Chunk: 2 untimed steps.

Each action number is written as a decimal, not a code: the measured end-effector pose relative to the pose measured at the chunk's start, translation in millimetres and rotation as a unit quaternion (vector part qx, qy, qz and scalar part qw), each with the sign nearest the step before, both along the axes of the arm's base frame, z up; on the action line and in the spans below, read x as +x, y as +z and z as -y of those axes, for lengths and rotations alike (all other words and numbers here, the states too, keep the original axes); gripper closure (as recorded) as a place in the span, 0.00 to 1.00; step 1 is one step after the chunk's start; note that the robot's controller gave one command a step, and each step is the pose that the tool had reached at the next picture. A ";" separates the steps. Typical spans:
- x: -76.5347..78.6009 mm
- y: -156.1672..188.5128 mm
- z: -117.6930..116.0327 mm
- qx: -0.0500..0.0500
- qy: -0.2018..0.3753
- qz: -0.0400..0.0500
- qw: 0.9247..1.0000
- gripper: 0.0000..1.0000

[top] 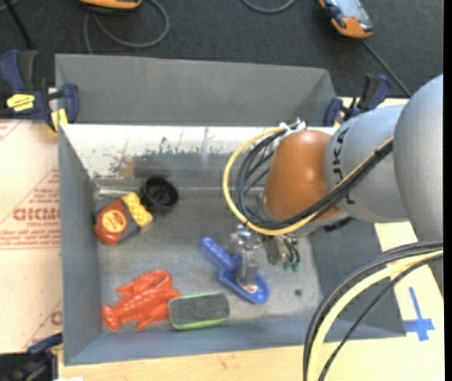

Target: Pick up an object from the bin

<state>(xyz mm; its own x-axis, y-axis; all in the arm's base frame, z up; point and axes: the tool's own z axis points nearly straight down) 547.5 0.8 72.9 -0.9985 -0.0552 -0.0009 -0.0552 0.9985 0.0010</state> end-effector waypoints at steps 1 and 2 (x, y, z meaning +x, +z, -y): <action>0.0 0.0 0.1 0.000 0.000 0.000 1.000 1.00; 0.2 0.9 0.4 0.000 0.001 0.001 1.000 1.00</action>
Offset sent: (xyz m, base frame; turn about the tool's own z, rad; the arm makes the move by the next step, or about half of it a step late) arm -0.0001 -0.0002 0.0062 0.0000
